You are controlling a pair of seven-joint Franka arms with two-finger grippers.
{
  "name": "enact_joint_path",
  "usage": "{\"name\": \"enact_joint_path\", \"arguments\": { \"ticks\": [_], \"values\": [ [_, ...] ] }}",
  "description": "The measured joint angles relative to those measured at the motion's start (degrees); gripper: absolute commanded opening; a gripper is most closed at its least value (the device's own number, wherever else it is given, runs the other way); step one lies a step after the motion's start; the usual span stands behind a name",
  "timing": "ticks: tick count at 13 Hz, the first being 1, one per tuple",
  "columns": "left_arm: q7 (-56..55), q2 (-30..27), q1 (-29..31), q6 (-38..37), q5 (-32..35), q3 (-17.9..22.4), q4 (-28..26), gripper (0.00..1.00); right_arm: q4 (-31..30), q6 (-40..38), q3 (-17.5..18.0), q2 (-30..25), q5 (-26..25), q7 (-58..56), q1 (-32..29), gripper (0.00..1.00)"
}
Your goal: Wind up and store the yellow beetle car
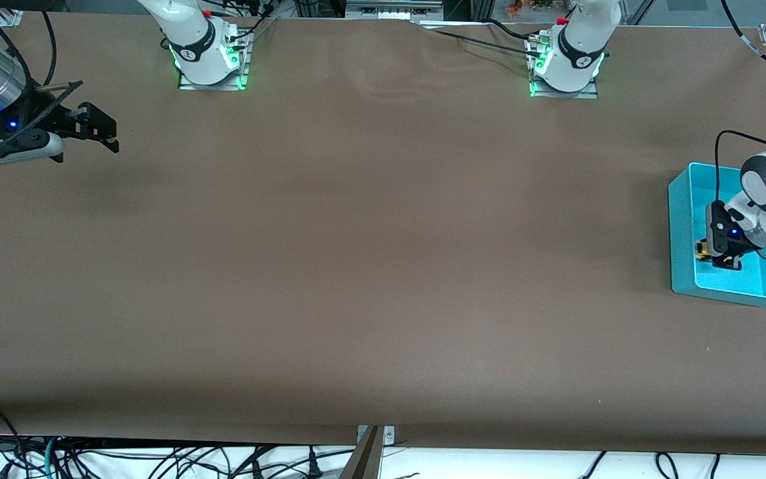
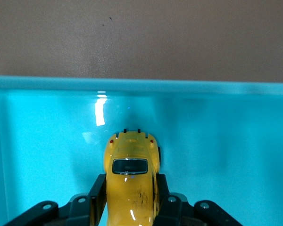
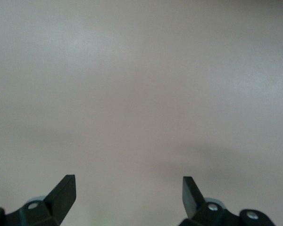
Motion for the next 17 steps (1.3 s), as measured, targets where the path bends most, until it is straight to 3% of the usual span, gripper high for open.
{"name": "enact_joint_path", "arguments": {
  "ticks": [1, 2, 3, 6, 10, 14, 17],
  "values": [
    [0.0, 0.0, 0.0, 0.0, 0.0, 0.0, 0.0, 0.58, 0.0, 0.0, 0.0, 0.0, 0.0, 0.0, 0.0, 1.0],
    [0.0, -0.03, 0.0, 0.01, 0.0, 0.0, 0.03, 0.84, 0.0, 0.0, 0.0, 0.0, 0.0, 0.0, 0.0, 1.0],
    [0.0, -0.01, 0.0, 0.03, 0.0, -0.03, 0.16, 1.0, 0.0, 0.0, 0.0, 0.0, 0.0, 0.0, 0.0, 1.0],
    [0.0, -0.23, 0.0, -2.28, 0.0, -0.37, 2.0, 1.0, 0.0, -0.01, 0.0, 0.01, 0.0, 0.0, 0.0, 1.0],
    [-0.27, -2.19, -0.01, -11.56, -0.44, -1.9, 7.98, 1.0, 0.0, -0.01, 0.0, 0.01, 0.0, 0.0, 0.0, 1.0],
    [-0.68, -7.62, -0.18, -18.68, -5.54, -3.99, 10.61, 1.0, 0.0, -0.02, 0.0, 0.01, -0.01, 0.0, 0.0, 1.0],
    [-8.58, -12.19, -1.95, -25.69, -8.03, -5.27, 10.75, 1.0, 0.0, -0.03, 0.0, 0.02, -0.01, 0.0, 0.0, 1.0]
  ]
}}
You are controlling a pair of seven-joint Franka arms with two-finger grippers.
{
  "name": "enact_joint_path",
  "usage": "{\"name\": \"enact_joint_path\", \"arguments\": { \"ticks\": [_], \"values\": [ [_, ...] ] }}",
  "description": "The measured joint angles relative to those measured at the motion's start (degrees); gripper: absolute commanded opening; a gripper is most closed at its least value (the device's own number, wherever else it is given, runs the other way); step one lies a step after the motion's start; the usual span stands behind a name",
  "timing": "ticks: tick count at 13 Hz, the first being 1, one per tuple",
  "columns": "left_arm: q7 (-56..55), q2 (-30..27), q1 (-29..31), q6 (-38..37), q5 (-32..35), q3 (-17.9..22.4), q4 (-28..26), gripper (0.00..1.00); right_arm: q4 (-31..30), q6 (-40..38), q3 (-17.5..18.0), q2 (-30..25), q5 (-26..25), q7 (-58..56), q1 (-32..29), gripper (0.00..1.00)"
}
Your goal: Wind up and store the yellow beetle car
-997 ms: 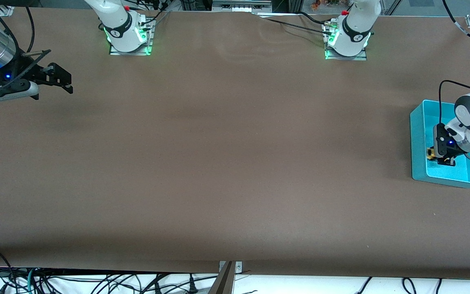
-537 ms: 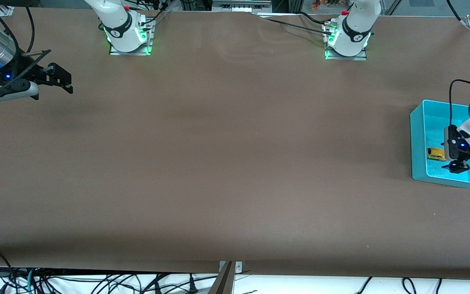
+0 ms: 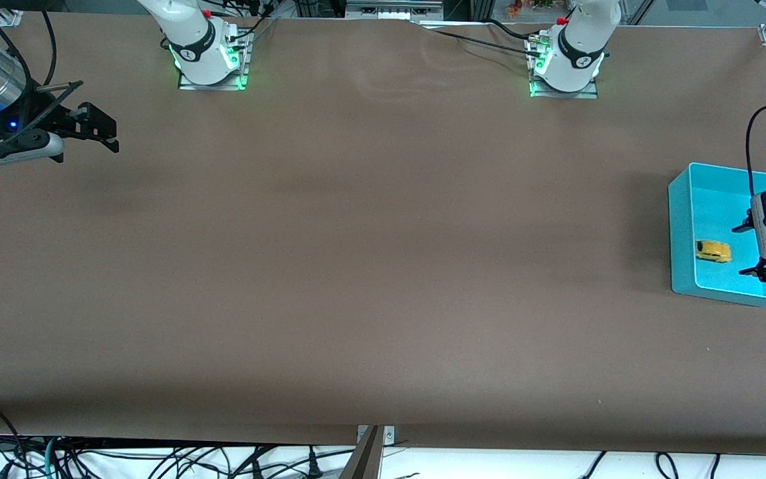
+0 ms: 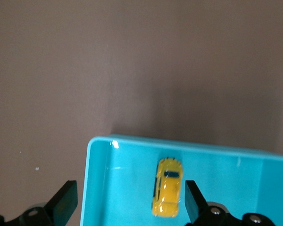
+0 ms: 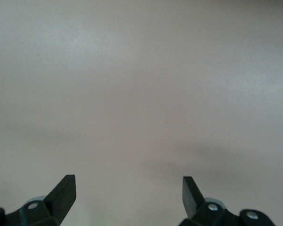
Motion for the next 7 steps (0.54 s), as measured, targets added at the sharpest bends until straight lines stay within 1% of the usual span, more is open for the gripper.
{"name": "enact_joint_path", "arguments": {
  "ticks": [2, 5, 7],
  "values": [
    [-8.98, -2.51, -2.93, -4.81, -0.15, -0.16, 0.54, 1.0, 0.0, 0.0, 0.0, 0.0, 0.0, 0.0, 0.0, 1.0],
    [-23.65, -5.26, -8.75, -12.37, -1.86, -0.29, 3.19, 1.0, 0.0, -0.01, 0.0, 0.01, 0.0, 0.0, 0.0, 1.0],
    [-34.97, -7.22, -12.86, -14.93, -3.23, -0.39, 3.94, 1.0, 0.0, -0.01, 0.0, 0.01, 0.0, 0.0, 0.01, 1.0]
  ]
}}
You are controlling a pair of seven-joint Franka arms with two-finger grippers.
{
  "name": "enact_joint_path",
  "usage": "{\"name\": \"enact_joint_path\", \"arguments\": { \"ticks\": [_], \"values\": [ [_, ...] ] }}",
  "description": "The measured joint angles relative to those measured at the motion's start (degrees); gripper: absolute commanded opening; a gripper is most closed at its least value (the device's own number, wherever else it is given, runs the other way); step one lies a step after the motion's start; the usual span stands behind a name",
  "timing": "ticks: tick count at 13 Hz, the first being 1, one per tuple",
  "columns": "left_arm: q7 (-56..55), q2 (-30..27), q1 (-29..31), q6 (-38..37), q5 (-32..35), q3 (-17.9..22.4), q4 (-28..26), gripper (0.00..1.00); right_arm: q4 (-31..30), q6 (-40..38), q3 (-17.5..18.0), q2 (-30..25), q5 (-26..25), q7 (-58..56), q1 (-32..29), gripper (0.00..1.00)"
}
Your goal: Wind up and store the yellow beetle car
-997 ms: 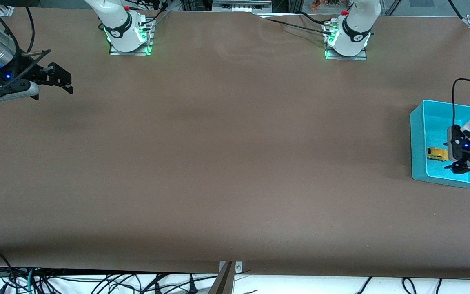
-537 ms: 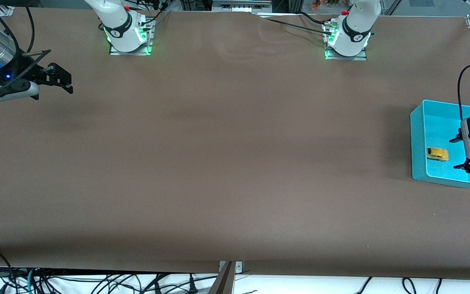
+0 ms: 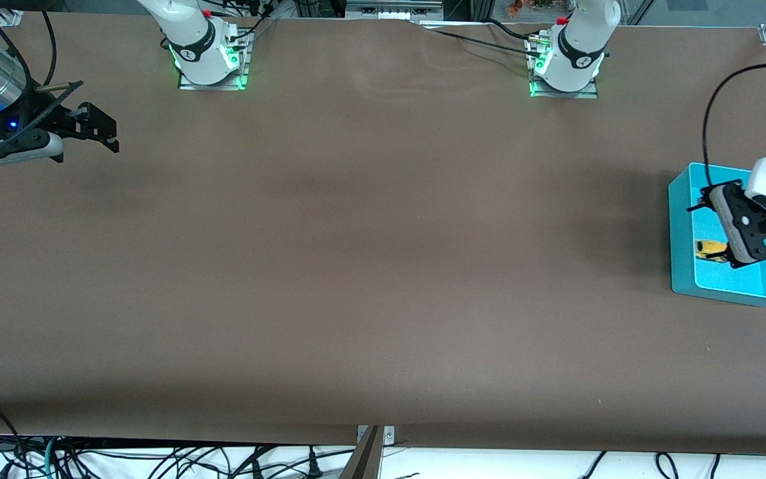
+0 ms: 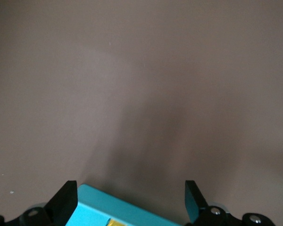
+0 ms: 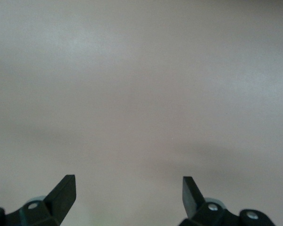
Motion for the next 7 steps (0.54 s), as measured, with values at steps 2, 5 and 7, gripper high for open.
{"name": "enact_joint_path", "arguments": {
  "ticks": [2, 5, 7],
  "values": [
    [-11.43, -1.58, -3.88, -0.82, -1.14, -0.1, 0.7, 1.0, 0.0, -0.01, 0.0, 0.01, 0.0, 0.0, 0.01, 1.0],
    [-31.46, -2.47, -7.79, -3.34, -1.28, -0.12, 3.69, 1.0, 0.0, -0.01, 0.0, 0.02, 0.0, 0.0, 0.02, 1.0],
    [-45.15, -3.51, -9.37, -4.19, -1.28, -0.13, 4.53, 1.0, 0.0, -0.01, 0.0, 0.02, 0.0, 0.0, 0.03, 1.0]
  ]
}}
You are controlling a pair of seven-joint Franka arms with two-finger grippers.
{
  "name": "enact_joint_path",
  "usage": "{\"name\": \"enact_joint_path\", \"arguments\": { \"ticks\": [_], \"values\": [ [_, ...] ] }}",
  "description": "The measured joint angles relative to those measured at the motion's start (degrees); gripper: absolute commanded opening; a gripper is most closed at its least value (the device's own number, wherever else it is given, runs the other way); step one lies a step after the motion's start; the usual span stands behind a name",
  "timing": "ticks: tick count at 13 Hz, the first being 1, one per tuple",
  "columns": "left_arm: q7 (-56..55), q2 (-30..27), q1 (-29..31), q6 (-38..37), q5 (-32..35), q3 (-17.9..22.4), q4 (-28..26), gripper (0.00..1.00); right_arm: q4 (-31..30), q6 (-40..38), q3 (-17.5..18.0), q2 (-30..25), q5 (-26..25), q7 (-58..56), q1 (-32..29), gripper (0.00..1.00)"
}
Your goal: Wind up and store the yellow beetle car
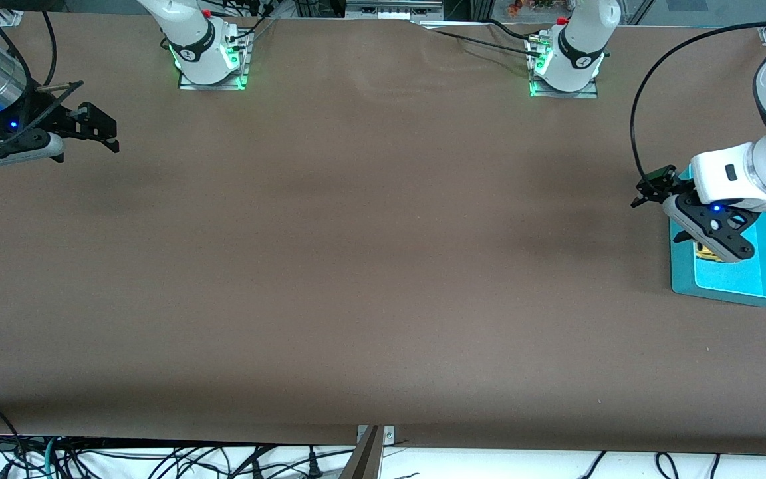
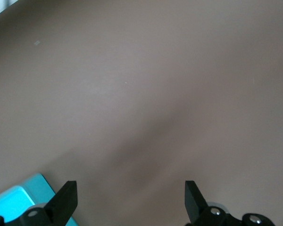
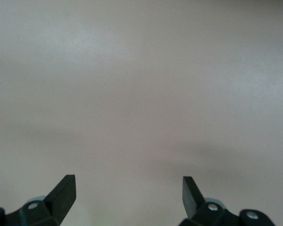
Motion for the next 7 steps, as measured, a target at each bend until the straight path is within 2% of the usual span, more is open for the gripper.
{"name": "enact_joint_path", "arguments": {
  "ticks": [5, 7],
  "values": [
    [-23.78, -2.73, -2.22, -7.47, 0.19, 0.03, 1.47, 1.0, 0.0, 0.0, 0.01, 0.01, 0.0, 0.0, 0.23, 1.0],
    [-28.1, -3.1, -2.23, -8.57, 0.49, 0.32, 1.6, 1.0, 0.0, -0.01, 0.01, 0.01, 0.0, 0.0, 0.33, 1.0]
  ]
}}
